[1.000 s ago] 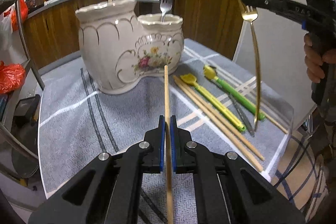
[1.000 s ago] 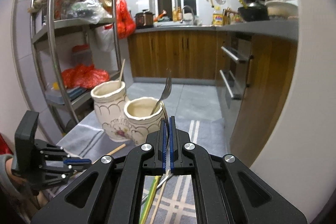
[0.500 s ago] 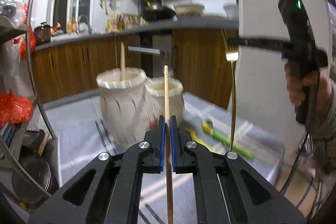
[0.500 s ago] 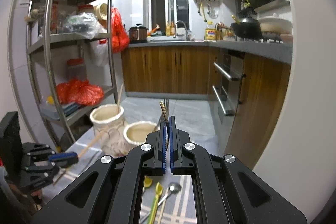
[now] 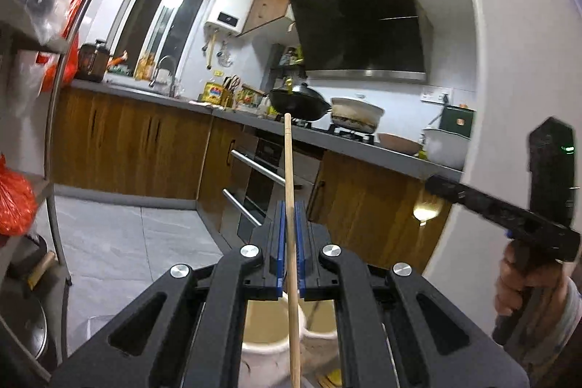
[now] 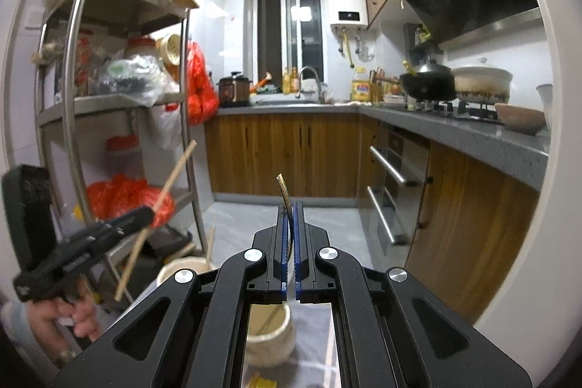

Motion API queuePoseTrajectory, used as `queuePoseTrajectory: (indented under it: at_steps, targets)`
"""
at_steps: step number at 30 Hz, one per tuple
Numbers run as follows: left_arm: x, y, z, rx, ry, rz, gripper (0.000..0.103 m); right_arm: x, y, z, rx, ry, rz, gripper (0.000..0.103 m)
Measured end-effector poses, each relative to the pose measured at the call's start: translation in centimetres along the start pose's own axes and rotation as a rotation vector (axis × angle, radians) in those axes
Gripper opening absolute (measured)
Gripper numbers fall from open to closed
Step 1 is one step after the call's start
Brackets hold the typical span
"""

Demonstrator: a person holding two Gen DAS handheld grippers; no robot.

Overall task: Organize utensils
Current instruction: 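Release chopstick into tall pot with left tool while right releases fork into short pot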

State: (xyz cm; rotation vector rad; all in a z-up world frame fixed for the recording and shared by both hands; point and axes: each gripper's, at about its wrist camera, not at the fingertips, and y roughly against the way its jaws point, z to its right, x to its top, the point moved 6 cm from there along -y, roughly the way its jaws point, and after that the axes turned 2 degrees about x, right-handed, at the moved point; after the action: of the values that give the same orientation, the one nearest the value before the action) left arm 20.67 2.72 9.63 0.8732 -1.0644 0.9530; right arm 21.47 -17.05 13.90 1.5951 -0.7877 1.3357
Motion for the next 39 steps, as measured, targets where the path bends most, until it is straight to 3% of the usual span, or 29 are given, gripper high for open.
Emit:
queuePoseTrajectory:
  at_steps: [6,13,27,39]
  targets:
    - [-0.6,-3.3,-1.7,0.054,0.052,-0.020,0.005,1.1,-0.9,0.5,-0.066,0.001,0.054,0.003]
    - [-1.6,-4.9,-1.8,0.140,-0.007,-0.005,0.005,0.4,-1.9,2.1,-0.155,-0.017,0.095,0.003]
    - [-5.0,-2.2,-1.5,0.167,-0.127,-0.076,0.005,-5.7,-6.2,2.0,-0.121,-0.016,-0.087,0.003]
    - [-6.2,-2.0,-2.6,0.231,-0.136,-0.165,0.006,-6.3,-6.7,1.8,-0.100,-0.032,-0.143,0.003]
